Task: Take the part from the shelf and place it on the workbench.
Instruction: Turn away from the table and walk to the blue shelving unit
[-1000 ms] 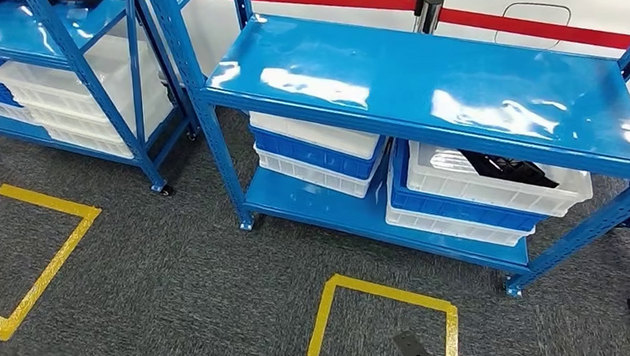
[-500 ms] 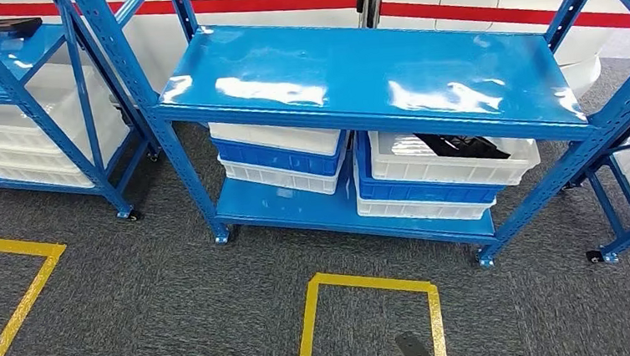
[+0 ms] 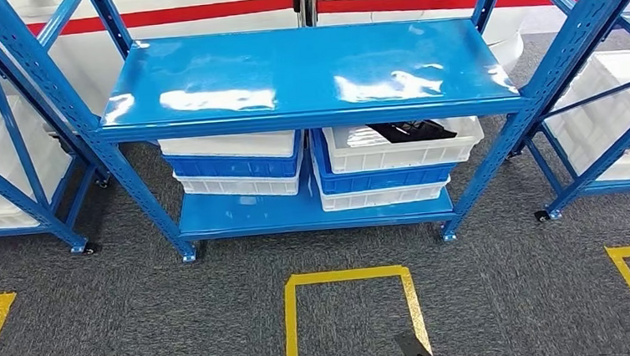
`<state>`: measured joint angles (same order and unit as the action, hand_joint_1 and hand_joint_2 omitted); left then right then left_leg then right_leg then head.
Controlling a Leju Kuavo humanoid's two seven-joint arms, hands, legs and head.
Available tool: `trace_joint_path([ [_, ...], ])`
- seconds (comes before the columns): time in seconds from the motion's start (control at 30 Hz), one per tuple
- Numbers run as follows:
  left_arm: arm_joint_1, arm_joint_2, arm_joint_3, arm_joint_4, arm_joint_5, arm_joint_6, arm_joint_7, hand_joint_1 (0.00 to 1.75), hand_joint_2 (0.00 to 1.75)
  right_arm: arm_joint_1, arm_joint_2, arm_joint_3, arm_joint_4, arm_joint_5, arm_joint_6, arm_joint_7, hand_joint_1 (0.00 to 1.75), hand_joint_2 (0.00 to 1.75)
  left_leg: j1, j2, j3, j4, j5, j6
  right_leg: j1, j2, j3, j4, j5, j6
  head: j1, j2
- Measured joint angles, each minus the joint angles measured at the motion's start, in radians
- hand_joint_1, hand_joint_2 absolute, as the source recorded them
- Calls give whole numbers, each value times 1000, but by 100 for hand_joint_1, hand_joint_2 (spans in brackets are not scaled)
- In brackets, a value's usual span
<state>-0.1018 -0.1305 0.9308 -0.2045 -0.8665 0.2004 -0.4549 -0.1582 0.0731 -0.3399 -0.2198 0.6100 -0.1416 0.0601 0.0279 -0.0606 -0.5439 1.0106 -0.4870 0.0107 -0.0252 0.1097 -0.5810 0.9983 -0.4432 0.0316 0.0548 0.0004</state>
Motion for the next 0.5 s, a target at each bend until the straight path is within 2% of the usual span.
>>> trace_joint_path([
  [0.07,-1,-1,0,0,0,0,0,0,0,1,-1,0,0,0,0,1,0,0,-1,24,5,-13,10,22,3,-38,-23,36,-19,3,2,0],
  [0.13,0,-1,0,0,0,0,0,0,0,-2,0,0,0,0,0,1,0,0,-5,50,7,-20,13,34,5,-86,-81,149,-72,-8,5,0],
  [0.2,1,0,1,0,2,1,1,0,0,-2,0,0,0,2,-2,1,0,0,-9,72,5,-19,13,37,4,-97,-138,269,-116,-10,6,0],
  [0.23,1,0,1,0,4,2,2,0,0,-1,0,0,0,4,-4,1,0,0,-11,80,4,-19,12,37,3,-98,-144,287,-118,-5,6,0],
  [0.27,1,-1,2,0,7,3,4,0,0,1,0,0,0,7,-7,1,0,0,-11,86,5,-19,12,36,3,-99,-127,264,-106,3,6,0],
  [0.33,0,-1,3,0,11,3,8,0,0,2,-2,0,0,12,-14,2,0,0,-12,93,6,-17,10,32,1,-108,-45,123,-60,15,7,0],
  [0.4,0,-1,4,0,12,3,10,0,0,-1,-1,0,0,14,-17,2,0,0,-17,95,6,-13,6,23,2,-116,18,14,-30,11,6,0],
  [0.47,0,1,4,0,15,2,15,0,0,-2,1,0,0,16,-21,8,0,0,-21,94,5,-9,2,32,2,-117,29,-2,-24,2,4,0],
  [0.5,0,2,5,0,16,1,19,0,44,-2,2,0,0,16,-23,13,0,0,-21,93,5,-9,3,41,1,-116,29,-2,-23,1,4,0],
])
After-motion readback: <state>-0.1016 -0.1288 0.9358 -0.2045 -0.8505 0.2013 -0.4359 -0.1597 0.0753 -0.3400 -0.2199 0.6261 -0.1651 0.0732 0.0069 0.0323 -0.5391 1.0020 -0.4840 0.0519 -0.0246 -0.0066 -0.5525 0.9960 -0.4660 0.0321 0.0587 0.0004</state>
